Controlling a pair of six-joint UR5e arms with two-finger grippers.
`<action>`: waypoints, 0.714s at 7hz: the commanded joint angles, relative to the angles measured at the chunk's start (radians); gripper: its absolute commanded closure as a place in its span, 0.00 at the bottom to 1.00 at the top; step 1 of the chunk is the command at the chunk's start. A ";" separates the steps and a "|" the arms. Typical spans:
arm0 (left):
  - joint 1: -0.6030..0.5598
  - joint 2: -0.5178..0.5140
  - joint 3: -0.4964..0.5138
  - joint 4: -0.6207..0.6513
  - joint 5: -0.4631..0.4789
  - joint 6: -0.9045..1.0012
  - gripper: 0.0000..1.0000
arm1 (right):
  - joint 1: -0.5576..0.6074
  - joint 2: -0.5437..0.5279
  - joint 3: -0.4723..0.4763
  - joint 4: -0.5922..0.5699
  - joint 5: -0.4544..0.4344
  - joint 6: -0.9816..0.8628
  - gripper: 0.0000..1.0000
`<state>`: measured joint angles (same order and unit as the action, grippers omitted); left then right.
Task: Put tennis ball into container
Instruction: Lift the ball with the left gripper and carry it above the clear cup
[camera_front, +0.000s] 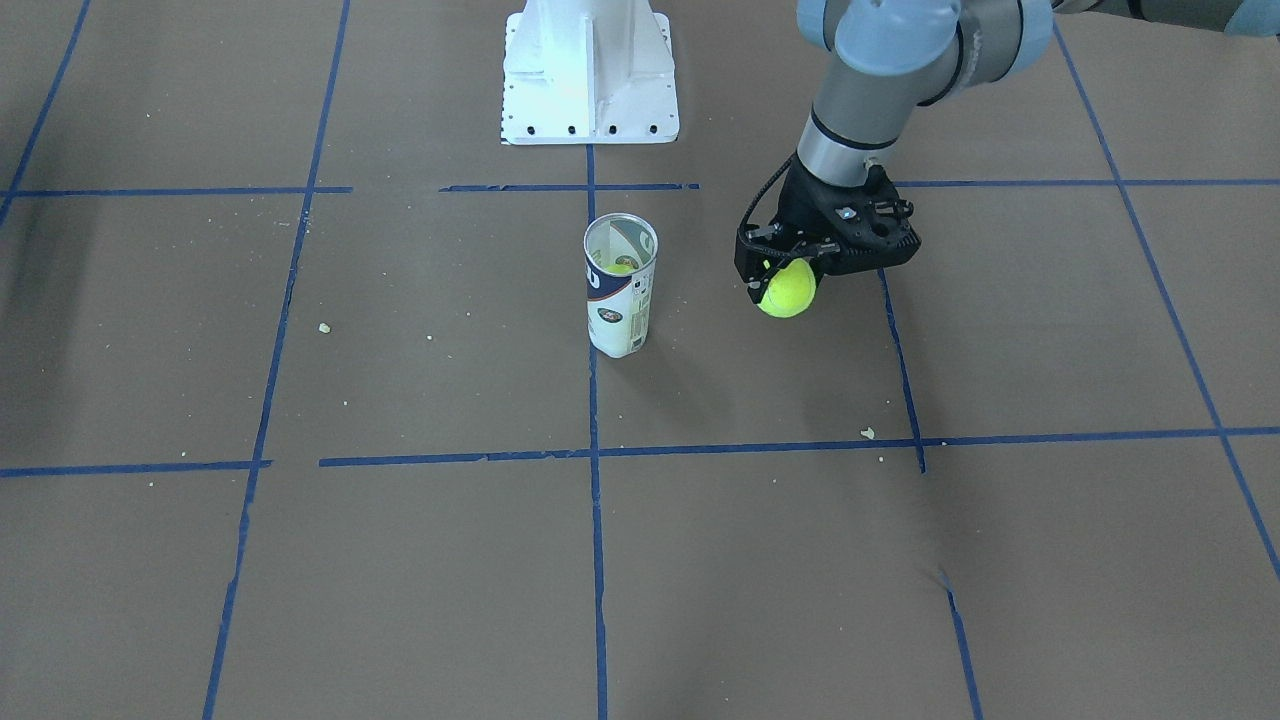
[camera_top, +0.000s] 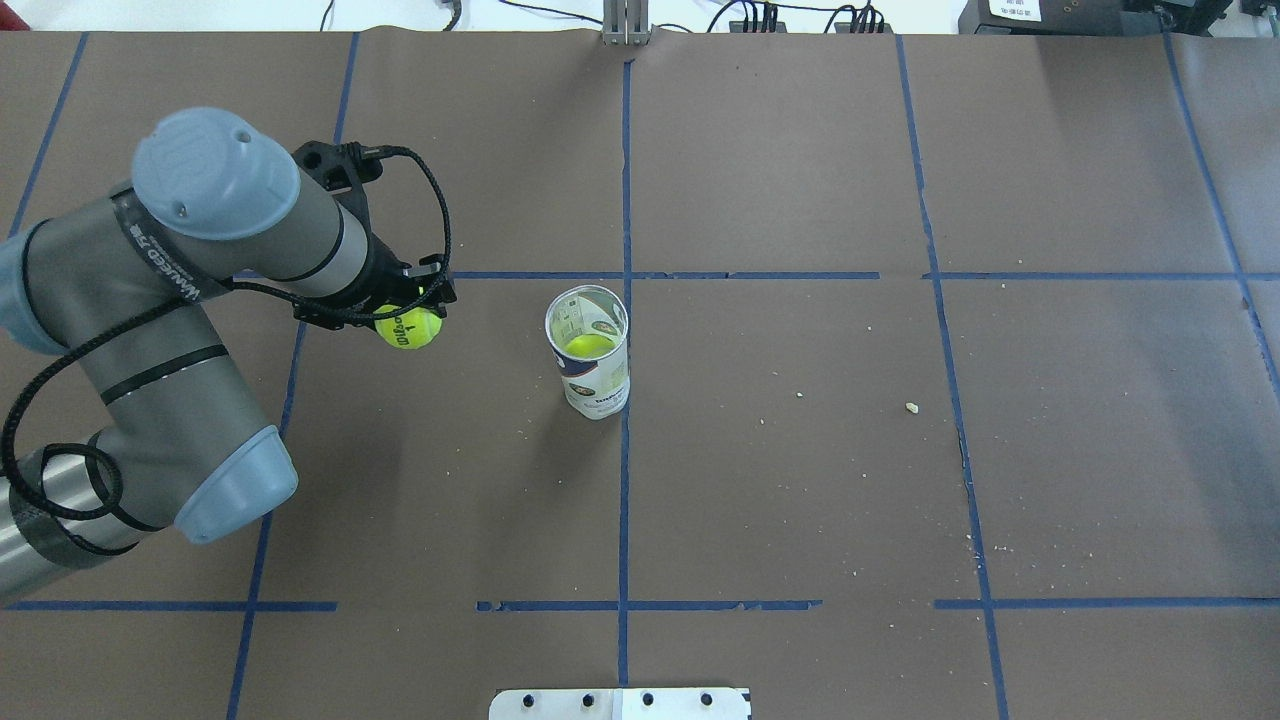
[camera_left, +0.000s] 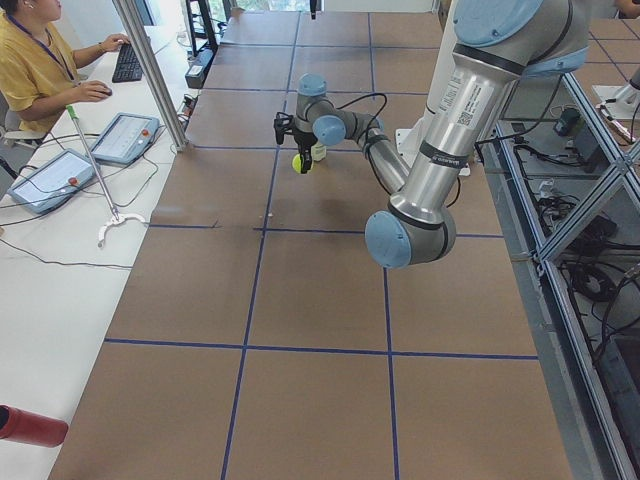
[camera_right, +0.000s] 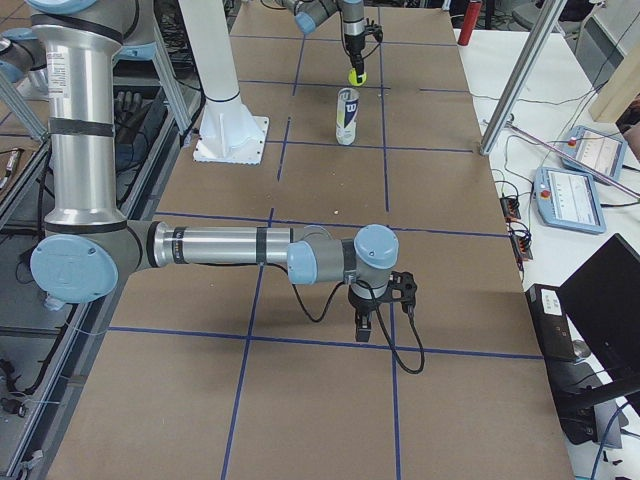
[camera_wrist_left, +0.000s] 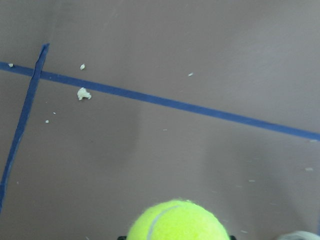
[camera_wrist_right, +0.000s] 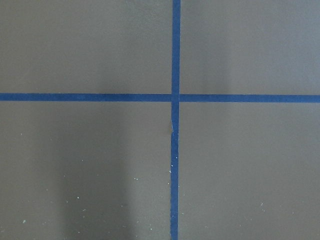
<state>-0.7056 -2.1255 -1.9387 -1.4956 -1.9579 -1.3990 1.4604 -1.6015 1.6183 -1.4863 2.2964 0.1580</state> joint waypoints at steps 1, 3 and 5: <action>-0.003 -0.149 -0.028 0.087 -0.091 -0.294 1.00 | 0.000 0.000 0.000 0.000 0.000 0.000 0.00; 0.005 -0.325 0.035 0.233 -0.088 -0.517 1.00 | 0.000 0.000 0.000 0.000 0.000 0.000 0.00; 0.058 -0.373 0.159 0.230 -0.040 -0.583 1.00 | 0.000 0.000 0.000 0.000 0.000 0.000 0.00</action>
<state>-0.6741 -2.4661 -1.8425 -1.2740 -2.0288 -1.9432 1.4604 -1.6015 1.6183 -1.4864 2.2964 0.1580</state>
